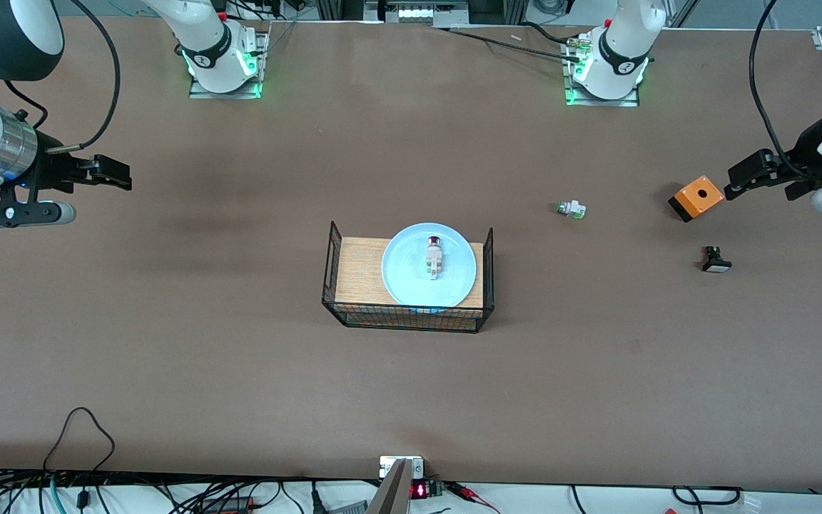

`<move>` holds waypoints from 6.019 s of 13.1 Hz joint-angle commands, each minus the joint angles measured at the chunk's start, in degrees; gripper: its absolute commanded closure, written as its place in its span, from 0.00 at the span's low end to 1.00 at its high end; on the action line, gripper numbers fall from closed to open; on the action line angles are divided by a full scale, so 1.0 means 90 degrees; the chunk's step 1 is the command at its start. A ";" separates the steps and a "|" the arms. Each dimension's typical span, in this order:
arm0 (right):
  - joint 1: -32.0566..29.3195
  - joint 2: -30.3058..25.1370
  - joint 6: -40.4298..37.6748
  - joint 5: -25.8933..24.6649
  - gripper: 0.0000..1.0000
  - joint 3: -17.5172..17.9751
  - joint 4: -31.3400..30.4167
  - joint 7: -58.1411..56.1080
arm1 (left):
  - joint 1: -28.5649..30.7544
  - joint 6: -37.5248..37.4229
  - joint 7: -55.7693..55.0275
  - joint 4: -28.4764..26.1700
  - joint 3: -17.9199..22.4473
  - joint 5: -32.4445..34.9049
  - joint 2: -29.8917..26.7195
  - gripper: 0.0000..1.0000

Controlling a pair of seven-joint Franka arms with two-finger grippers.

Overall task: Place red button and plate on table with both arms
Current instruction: 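Reach the left gripper toward the red button on the blue plate, then lower the left gripper and grasp the red button, then lift the button with the left gripper while the right gripper reaches the plate, then carry the button toward the orange box while the right gripper nears the plate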

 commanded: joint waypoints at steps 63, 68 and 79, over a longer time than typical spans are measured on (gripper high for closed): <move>0.3291 0.2093 0.3197 0.2067 0.00 0.0042 0.0899 0.5480 | 0.0930 -0.0953 -0.0817 0.2752 -0.1788 0.0518 0.2809 1.00; 0.3556 0.2738 0.4242 0.2077 0.00 0.0042 0.0889 0.5802 | 0.1243 0.0226 -0.0290 0.0479 -0.1378 0.0529 0.1990 1.00; 0.3556 0.3373 0.5074 0.1649 0.00 0.0013 0.0889 0.5695 | 0.1399 0.4697 -0.0260 -0.3878 -0.1338 0.0539 0.1910 1.00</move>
